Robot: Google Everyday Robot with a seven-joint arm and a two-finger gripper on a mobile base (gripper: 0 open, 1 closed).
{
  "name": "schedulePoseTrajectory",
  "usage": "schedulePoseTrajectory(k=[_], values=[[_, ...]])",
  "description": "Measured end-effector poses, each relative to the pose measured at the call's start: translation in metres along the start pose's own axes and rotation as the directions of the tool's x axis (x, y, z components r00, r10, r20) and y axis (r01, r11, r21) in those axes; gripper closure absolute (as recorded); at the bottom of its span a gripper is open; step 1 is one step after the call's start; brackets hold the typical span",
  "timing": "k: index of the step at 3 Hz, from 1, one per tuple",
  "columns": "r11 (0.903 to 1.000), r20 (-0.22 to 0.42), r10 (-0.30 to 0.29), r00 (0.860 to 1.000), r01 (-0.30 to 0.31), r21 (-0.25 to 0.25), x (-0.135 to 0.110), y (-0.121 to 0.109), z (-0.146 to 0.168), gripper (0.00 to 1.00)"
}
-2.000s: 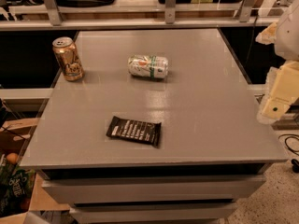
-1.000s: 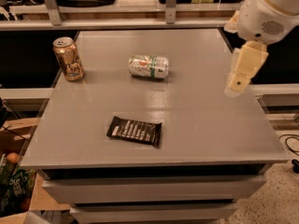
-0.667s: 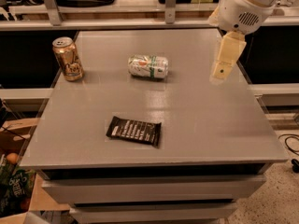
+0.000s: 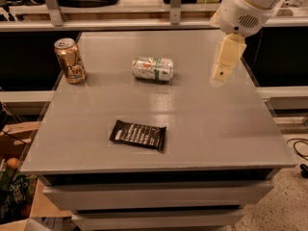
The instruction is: Pick 7up can
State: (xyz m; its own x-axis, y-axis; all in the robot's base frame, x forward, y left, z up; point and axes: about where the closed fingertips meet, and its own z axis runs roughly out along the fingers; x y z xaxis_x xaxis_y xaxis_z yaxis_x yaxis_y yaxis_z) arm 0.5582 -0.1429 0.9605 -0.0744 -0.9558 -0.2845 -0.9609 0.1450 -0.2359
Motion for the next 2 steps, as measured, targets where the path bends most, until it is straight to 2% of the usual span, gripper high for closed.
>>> schedulePoseTrajectory(k=[2], values=[[0.9964, 0.051, -0.08, 0.996, 0.081, -0.024, -0.049, -0.032, 0.041, 0.0]])
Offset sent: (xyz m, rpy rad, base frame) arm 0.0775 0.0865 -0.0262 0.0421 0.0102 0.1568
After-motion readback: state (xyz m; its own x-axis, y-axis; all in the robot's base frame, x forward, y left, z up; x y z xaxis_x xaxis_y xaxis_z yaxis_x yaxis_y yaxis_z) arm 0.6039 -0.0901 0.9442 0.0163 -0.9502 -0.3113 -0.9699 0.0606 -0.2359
